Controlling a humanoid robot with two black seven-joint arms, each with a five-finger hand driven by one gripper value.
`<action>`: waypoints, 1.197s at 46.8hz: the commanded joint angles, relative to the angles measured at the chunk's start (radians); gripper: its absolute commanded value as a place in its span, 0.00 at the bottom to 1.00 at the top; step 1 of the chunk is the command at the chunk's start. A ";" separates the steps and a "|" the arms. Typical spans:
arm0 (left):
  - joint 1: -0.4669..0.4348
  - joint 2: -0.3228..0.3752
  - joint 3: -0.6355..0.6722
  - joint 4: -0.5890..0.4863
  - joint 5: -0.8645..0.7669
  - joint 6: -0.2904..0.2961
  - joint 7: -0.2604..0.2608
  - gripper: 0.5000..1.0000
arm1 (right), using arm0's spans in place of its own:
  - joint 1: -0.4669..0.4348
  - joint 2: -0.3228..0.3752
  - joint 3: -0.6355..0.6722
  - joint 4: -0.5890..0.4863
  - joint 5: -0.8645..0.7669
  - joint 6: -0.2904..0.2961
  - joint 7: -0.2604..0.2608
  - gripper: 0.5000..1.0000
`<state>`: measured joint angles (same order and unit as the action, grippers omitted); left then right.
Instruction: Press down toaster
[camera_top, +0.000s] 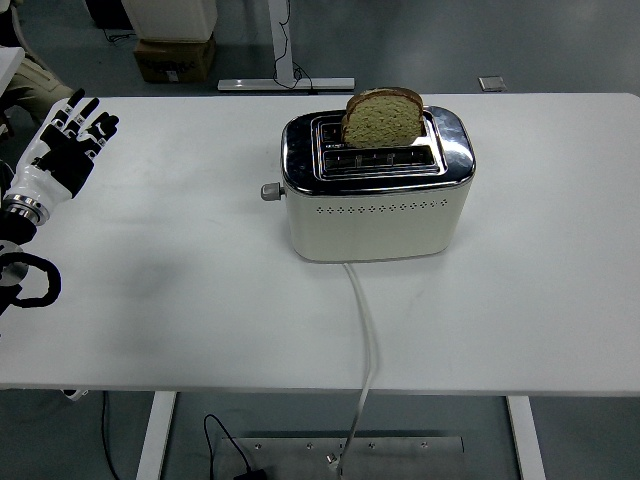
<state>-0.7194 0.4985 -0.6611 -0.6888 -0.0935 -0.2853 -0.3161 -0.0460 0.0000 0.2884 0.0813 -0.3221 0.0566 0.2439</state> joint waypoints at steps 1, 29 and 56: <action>0.000 0.000 0.000 0.000 0.000 0.000 0.000 1.00 | 0.000 0.000 0.000 0.000 0.000 0.000 0.000 1.00; 0.002 -0.002 -0.002 0.000 -0.002 0.000 0.000 1.00 | 0.000 0.000 0.000 0.000 0.000 0.000 0.000 1.00; 0.006 -0.005 -0.002 0.000 -0.002 -0.002 0.000 1.00 | 0.000 0.000 0.000 0.000 0.000 0.000 0.000 1.00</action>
<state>-0.7137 0.4940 -0.6619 -0.6887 -0.0947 -0.2865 -0.3161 -0.0460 0.0000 0.2884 0.0813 -0.3221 0.0568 0.2439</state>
